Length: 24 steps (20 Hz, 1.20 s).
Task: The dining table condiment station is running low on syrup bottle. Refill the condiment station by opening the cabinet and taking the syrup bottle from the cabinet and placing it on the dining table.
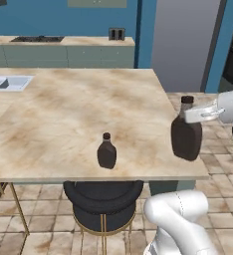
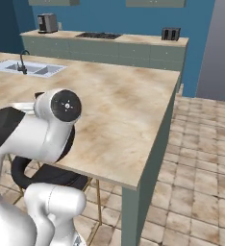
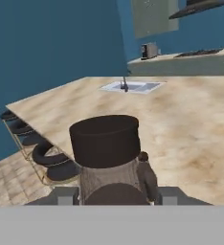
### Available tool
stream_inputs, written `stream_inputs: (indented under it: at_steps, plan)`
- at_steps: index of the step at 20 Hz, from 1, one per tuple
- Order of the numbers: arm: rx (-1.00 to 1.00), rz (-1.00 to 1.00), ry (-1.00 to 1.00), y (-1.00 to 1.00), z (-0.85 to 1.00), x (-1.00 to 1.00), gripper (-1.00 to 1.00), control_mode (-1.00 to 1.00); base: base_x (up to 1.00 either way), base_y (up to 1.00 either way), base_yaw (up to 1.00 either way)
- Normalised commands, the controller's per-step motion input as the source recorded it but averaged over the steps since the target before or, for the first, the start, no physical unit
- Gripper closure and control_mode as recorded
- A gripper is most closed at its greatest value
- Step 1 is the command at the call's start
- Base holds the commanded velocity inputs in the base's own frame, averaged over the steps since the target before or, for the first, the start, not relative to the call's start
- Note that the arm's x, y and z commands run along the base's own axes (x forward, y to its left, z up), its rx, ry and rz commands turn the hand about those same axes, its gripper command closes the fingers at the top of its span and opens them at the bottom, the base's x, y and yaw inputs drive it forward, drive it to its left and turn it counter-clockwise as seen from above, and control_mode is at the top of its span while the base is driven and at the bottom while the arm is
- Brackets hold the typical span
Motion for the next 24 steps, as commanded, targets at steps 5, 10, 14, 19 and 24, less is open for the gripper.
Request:
stream_inputs:
  at_steps: [5,10,14,19,24]
  plan:
    - [-0.06,0.55,0.09,0.28,-0.34,0.42,1.00,-1.00,0.00,0.00,0.00]
    - [0.00,0.22,-0.09,0.09,-0.57,0.47,1.00,-1.00,0.00,0.00,0.00]
    - [0.03,0.01,-0.09,0.05,-0.41,0.51,1.00,-1.00,0.00,0.00,0.00]
    - [0.16,0.00,-0.01,0.08,-0.21,0.37,1.00,-1.00,0.00,0.00,0.00]
    - [0.28,0.02,0.00,0.00,-0.18,0.04,1.00,-1.00,0.00,0.00,0.00]
